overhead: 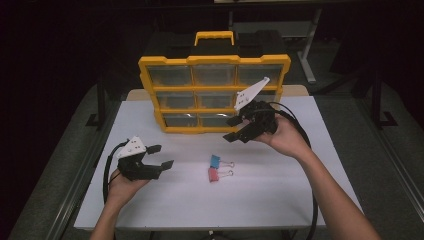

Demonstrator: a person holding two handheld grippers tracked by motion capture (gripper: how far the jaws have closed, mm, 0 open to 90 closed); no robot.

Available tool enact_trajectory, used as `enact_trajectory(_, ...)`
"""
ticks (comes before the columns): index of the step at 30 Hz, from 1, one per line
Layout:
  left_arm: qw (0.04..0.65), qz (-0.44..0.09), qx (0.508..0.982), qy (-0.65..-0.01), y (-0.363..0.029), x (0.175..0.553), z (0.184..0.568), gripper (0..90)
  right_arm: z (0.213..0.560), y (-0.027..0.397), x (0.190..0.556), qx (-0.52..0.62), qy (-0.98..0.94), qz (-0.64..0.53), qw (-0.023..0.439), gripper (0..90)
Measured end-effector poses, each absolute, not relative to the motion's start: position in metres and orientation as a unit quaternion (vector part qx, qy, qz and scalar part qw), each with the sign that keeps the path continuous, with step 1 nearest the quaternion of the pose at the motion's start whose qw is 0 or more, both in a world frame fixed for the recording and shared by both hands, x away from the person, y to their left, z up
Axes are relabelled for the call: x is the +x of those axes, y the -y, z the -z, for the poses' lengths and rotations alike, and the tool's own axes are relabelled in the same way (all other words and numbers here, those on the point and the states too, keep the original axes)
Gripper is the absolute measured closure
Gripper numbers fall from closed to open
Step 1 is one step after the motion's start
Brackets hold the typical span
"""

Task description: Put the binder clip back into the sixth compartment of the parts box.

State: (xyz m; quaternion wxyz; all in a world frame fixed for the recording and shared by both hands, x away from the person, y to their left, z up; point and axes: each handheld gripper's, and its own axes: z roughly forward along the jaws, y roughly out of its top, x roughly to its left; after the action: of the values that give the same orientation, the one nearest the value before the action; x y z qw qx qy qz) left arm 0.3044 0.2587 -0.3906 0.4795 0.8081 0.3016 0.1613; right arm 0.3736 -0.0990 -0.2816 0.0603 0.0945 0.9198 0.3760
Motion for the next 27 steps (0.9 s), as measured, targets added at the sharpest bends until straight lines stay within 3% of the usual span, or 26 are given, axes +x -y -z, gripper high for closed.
enact_trajectory(27, 0.478, -0.162, 0.809, -0.300, -0.259, 0.305, 0.391, 26.5, 0.341, 0.078, 0.351, 0.091, -0.930, -0.355, 0.033, 38.6)
